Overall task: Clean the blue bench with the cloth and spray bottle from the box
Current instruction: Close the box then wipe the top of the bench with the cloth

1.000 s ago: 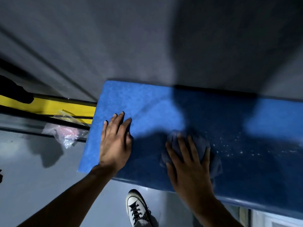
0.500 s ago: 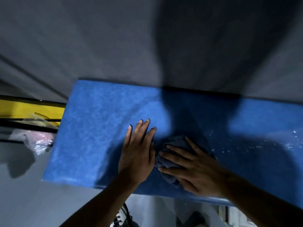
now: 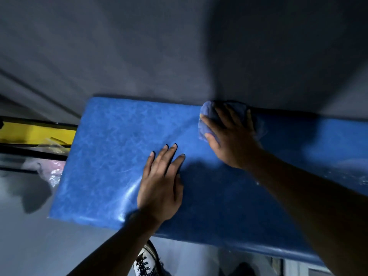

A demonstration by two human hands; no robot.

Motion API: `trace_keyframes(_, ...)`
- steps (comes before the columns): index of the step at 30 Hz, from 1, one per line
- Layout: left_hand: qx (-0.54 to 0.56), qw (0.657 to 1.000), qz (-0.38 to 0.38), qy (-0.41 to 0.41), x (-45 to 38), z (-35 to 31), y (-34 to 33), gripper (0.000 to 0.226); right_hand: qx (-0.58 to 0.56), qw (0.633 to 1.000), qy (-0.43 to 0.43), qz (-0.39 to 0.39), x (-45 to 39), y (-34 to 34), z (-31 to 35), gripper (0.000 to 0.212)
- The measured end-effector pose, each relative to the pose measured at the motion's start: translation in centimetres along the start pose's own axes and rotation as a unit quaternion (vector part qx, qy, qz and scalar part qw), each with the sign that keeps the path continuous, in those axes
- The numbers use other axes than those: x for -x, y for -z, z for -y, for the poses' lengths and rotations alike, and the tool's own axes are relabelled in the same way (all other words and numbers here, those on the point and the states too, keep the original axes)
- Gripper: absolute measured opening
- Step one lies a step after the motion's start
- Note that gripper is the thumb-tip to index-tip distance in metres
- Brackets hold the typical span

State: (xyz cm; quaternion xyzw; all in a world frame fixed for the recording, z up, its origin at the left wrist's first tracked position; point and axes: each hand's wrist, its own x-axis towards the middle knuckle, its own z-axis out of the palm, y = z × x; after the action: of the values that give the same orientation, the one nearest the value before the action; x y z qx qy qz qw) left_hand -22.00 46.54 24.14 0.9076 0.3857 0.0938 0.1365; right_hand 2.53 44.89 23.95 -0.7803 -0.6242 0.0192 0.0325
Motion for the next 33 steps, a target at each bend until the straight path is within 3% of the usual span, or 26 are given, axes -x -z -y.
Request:
trace_keyframes(6, -0.01, 1.0, -0.023, 0.003, 0.2, -0.3, -0.4, 0.047, -0.063, 0.985, -0.157, -0.01, 2.8, -0.1, 2.2, 0.056)
trace_keyframes(11, -0.031, 0.999, -0.017, 0.004, 0.2, -0.9, 0.0, 0.048, -0.059, 0.985, -0.161, -0.033, 11.1, 0.5, 2.8, 0.052)
trace_keyframes(20, -0.064, 0.996, 0.033, 0.048, 0.1, -4.1, 1.8, 0.059, -0.036, 0.998, -0.048, 0.035, 22.9, 2.3, 0.1, 0.061)
trace_keyframes(24, 0.024, 1.0, 0.011, 0.004, -0.6, -10.4, 0.6, 0.049, -0.057, 0.998, -0.019, 0.025, 24.3, 2.6, -0.9, 0.071)
trace_keyframes(27, 0.028, 0.999, 0.029, -0.01, -0.3, -13.8, -2.4, 0.045, -0.069, 0.997, 0.031, -0.003, 24.5, 2.1, -2.3, 0.069)
trace_keyframes(33, 0.004, 0.999, 0.045, 0.002, 0.2, -13.9, -4.4, 0.047, -0.032, 0.983, 0.179, 0.015, 21.8, 1.3, -7.2, 0.064)
